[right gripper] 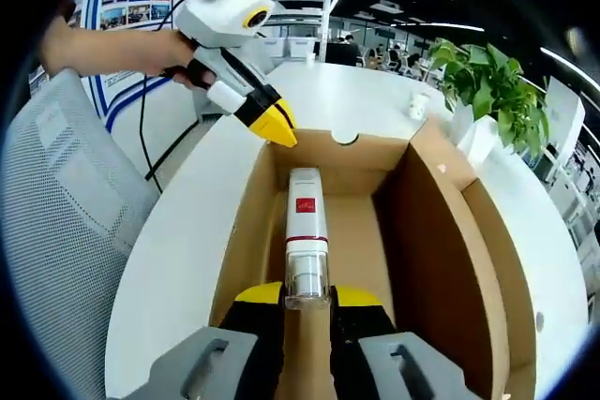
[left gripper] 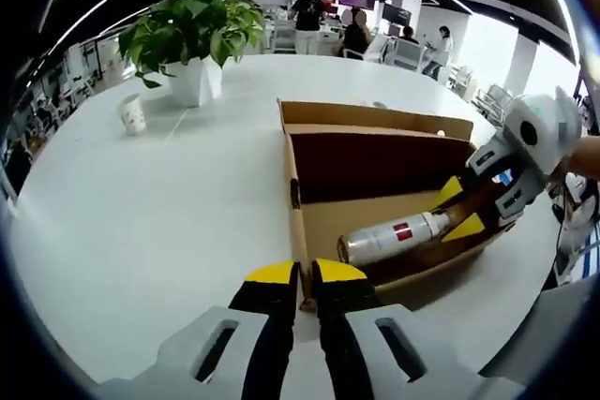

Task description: Operate the shoe box by opening the lid, removing the specified soft item, and placing it in the target area until the item is outside and the box remains undamaged.

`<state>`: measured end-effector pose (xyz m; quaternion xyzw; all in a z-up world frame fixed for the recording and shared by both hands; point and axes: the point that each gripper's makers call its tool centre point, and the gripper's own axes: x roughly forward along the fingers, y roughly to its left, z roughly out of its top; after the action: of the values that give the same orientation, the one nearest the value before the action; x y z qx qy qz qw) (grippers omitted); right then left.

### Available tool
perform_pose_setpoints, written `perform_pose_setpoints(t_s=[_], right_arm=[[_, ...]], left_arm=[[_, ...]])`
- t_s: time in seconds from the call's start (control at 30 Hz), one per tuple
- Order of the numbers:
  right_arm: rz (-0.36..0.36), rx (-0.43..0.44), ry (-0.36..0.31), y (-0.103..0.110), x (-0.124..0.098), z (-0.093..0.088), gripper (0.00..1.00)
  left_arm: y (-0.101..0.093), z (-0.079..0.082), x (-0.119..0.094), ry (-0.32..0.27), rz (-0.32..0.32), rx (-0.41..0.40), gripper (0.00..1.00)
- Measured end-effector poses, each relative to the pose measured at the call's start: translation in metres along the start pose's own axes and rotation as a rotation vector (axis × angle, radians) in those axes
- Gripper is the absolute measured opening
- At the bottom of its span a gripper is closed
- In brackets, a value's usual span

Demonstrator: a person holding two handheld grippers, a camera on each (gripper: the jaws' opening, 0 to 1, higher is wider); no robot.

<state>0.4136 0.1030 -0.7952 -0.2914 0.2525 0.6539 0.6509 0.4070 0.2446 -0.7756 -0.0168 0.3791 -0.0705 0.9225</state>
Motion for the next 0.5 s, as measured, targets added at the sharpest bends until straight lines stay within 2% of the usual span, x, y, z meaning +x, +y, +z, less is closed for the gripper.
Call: perform_pose_setpoints(t_s=[0.13,0.23,0.27,0.4,0.5], right_arm=[[-0.021,0.005,-0.01,0.001,-0.009,0.003,0.13],[-0.045,-0.01,-0.015,0.002,-0.015,0.005,0.13],[-0.048,-0.012,-0.016,0.002,-0.016,0.005,0.13],[-0.062,-0.01,-0.023,0.005,-0.023,0.007,0.13],[-0.07,-0.013,-0.026,0.007,-0.028,0.007,0.13]], left_arm=[[-0.006,0.003,-0.003,-0.007,-0.008,0.042,0.11],[-0.01,0.006,-0.005,-0.007,-0.002,0.174,0.13],[-0.011,0.007,-0.005,-0.005,0.003,0.191,0.15],[-0.021,0.015,-0.011,-0.035,-0.023,0.2,0.22],[-0.027,0.02,-0.015,-0.048,-0.043,0.244,0.2]])
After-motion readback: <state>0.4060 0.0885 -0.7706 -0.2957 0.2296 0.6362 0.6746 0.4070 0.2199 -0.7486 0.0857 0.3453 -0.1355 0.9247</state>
